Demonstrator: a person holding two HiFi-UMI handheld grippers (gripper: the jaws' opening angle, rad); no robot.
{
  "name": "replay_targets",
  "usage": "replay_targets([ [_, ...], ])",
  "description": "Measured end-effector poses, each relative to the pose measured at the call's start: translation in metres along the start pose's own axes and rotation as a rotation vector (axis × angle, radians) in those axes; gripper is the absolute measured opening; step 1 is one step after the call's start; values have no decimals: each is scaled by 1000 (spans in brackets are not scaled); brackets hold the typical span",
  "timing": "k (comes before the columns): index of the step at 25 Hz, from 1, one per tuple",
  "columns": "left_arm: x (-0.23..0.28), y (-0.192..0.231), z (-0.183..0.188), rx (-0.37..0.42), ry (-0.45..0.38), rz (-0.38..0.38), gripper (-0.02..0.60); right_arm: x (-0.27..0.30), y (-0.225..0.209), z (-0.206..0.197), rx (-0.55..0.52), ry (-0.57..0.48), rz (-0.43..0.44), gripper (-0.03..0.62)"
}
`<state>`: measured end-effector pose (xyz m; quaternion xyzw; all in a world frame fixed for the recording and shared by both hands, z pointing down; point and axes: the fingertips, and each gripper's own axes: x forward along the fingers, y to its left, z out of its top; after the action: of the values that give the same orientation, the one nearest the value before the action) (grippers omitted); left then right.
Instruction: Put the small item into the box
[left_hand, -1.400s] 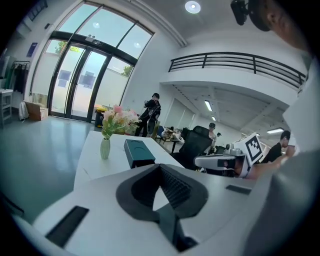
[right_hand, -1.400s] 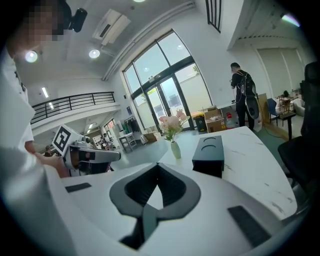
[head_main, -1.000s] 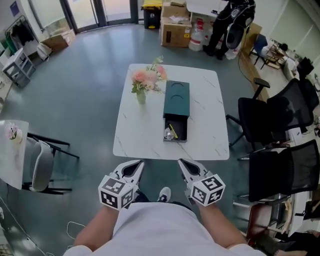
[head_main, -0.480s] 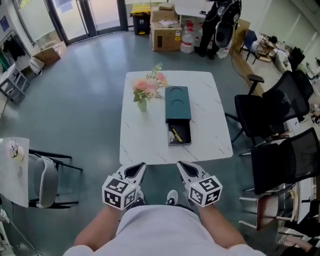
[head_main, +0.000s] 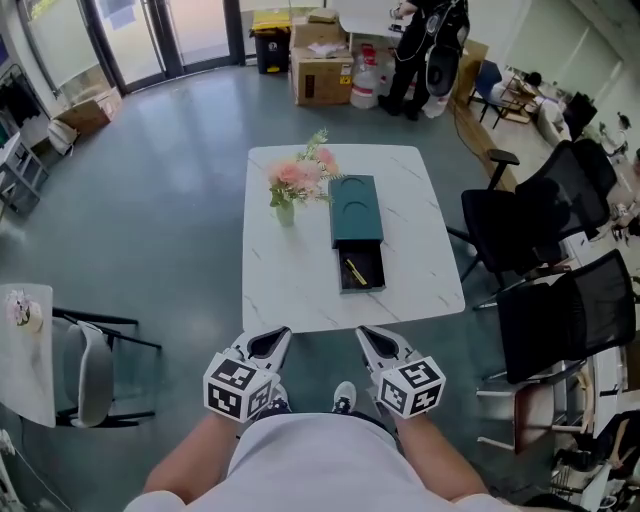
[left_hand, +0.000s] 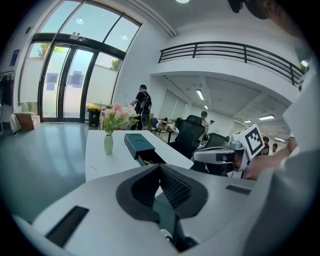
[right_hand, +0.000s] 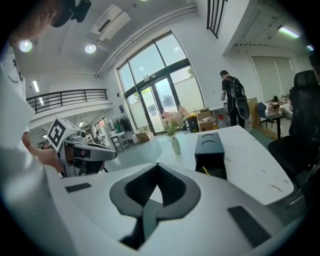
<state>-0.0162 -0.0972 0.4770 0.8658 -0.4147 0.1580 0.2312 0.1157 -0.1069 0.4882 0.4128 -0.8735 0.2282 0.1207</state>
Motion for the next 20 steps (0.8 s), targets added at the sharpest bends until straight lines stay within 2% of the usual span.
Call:
replay_targets([
  [20, -9, -8, -6, 7, -5, -29, 12, -6, 12, -9, -30, 29, -6, 15],
])
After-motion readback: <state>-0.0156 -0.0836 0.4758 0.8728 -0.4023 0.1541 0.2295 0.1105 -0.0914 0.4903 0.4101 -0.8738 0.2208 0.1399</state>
